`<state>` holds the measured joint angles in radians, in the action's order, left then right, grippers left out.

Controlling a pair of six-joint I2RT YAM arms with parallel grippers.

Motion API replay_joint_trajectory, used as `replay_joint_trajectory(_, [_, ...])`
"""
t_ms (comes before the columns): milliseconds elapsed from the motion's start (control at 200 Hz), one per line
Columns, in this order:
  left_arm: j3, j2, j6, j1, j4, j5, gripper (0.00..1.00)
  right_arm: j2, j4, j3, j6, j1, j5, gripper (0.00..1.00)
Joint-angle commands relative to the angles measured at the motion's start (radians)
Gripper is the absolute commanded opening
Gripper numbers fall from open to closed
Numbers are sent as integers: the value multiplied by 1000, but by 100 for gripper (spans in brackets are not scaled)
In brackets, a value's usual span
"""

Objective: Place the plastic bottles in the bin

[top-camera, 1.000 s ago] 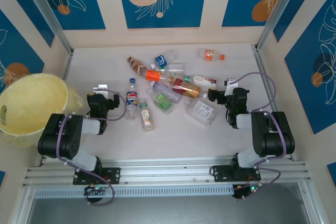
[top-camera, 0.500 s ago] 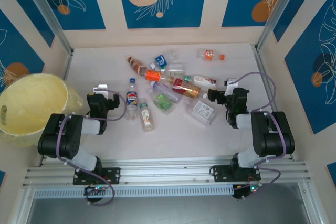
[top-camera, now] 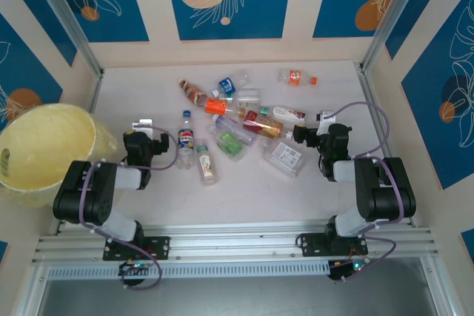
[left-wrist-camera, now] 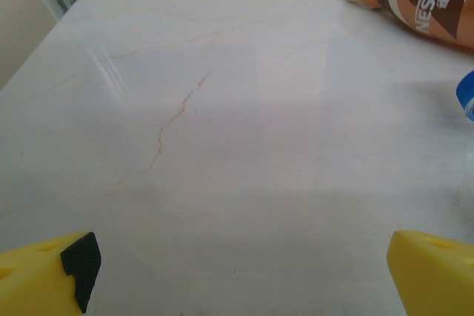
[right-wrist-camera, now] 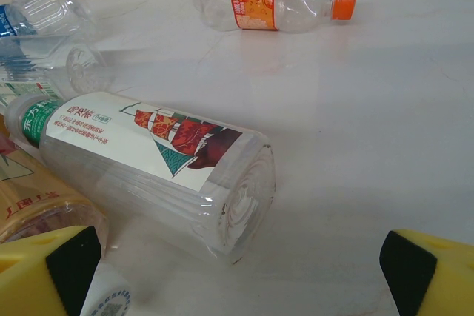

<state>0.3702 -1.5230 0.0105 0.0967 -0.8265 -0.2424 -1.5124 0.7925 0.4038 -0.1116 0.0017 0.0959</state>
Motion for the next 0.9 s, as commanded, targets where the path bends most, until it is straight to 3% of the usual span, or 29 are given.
replay_joint_trajectory(0, [56,97,21,7,118,25,100,72,-64,18,19,-2,-37,99])
replay_joint_trajectory(125, [95,219,4,13,273,5,100,190,-265,85,21,-1,-70,99])
replay_joint_trajectory(280, [141,301,-144,22,388,-9,100,270,-416,163,-52,0,-25,99])
replay_joint_trajectory(410, [249,316,-268,51,617,-3,100,287,-794,316,-181,-25,129,99])
replay_joint_trajectory(550, [308,323,-384,58,747,88,100,333,-1024,351,-192,-60,128,99])
replay_joint_trajectory(595, [318,321,-436,57,764,100,100,344,-1086,359,-204,-93,122,99])
replay_joint_trajectory(775, [290,305,-517,57,650,212,100,283,-1204,390,-272,-258,-126,99])
replay_joint_trajectory(895, [284,302,-516,56,649,181,100,246,-1237,401,-235,-245,-52,99])
